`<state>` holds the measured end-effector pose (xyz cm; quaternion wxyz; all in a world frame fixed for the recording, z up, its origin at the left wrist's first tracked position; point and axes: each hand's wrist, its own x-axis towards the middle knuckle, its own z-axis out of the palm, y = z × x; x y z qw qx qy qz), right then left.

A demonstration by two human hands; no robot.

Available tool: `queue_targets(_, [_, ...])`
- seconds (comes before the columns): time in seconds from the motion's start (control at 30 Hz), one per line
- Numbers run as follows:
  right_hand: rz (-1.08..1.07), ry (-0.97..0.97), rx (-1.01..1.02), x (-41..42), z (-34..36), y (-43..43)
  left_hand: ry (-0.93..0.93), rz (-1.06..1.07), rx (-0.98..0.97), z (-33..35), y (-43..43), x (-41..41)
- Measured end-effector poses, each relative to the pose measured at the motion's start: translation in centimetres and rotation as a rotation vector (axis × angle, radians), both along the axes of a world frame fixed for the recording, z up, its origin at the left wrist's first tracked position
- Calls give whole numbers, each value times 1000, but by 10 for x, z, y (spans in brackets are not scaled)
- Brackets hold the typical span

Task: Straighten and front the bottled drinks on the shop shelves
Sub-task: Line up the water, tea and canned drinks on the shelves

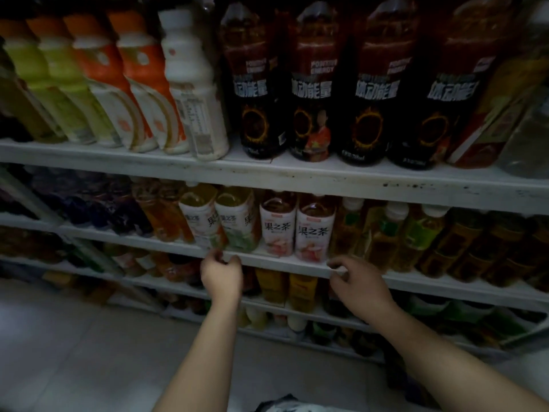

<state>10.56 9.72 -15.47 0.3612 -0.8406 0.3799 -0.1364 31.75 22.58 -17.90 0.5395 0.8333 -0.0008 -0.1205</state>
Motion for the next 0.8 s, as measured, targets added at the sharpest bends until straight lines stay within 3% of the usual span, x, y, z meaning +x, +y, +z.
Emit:
queue_targets(0.1, [226,-90,-130,58,27,15,-146,16,23,13,17,40])
queue_targets(0.2, [322,-133,-202,126,57,28,-351,-100,128,30,24,71])
queue_targets(0.4, [179,-122,130,224,79,44,-695,-68,180,60,15,99])
queue_targets(0.6, [16,122,-135,245,74,32,-579,-289,429,64,-1,125])
queue_targets(0.8, [-154,-86,-277,242,58,38,-586,-439,448,63,1,146])
